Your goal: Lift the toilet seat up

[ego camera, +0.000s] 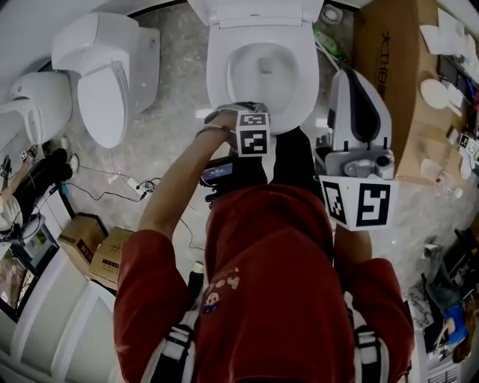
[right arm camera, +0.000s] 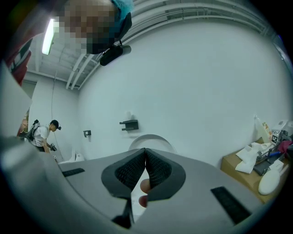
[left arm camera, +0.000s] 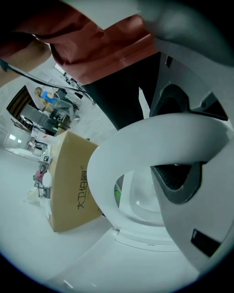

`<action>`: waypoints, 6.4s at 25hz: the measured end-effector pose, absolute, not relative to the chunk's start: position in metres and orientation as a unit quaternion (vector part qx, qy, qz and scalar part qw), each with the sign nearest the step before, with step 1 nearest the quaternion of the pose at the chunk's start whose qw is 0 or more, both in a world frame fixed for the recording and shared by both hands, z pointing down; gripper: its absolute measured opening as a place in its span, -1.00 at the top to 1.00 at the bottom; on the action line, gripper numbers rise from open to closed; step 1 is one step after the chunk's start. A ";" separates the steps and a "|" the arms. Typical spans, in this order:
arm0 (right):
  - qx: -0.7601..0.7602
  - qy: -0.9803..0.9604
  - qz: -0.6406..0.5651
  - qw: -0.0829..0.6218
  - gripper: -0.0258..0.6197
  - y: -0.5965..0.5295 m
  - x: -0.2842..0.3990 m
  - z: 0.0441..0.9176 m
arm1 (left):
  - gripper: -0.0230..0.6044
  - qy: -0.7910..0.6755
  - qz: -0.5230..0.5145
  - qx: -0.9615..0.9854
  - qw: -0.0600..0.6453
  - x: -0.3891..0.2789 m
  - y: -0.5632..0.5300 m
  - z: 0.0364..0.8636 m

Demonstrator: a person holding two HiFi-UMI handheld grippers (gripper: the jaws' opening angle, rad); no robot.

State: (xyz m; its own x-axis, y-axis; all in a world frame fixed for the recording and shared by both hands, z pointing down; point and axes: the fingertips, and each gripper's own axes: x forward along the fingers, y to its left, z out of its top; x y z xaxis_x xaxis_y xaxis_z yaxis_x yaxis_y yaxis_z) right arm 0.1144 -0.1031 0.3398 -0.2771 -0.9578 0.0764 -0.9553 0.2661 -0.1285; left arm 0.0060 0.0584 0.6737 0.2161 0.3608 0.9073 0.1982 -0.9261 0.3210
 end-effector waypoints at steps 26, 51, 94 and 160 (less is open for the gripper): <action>-0.607 0.795 -0.007 0.021 0.88 -0.112 0.116 0.285 | 0.11 0.143 0.579 0.803 0.027 0.013 0.004 0.613; -0.613 0.788 0.041 0.045 0.88 -0.097 0.118 0.237 | 0.31 0.076 0.576 0.812 -0.051 0.019 -0.049 0.566; -0.609 0.786 0.077 0.075 0.88 -0.110 0.128 0.202 | 0.60 -0.051 0.565 0.807 -0.164 0.023 -0.161 0.503; -0.633 0.771 0.052 0.047 0.88 -0.135 0.147 0.224 | 0.42 -0.233 0.535 0.783 -0.214 0.032 -0.327 0.463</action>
State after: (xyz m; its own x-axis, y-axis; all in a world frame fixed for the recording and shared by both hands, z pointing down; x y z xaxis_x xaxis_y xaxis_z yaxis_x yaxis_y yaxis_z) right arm 0.1475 -0.1350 0.2243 -0.1941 -0.9713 -0.1377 -0.9810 0.1931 0.0205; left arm 0.0320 -0.3266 0.4634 0.3188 -0.5944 0.7383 -0.1361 -0.7996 -0.5849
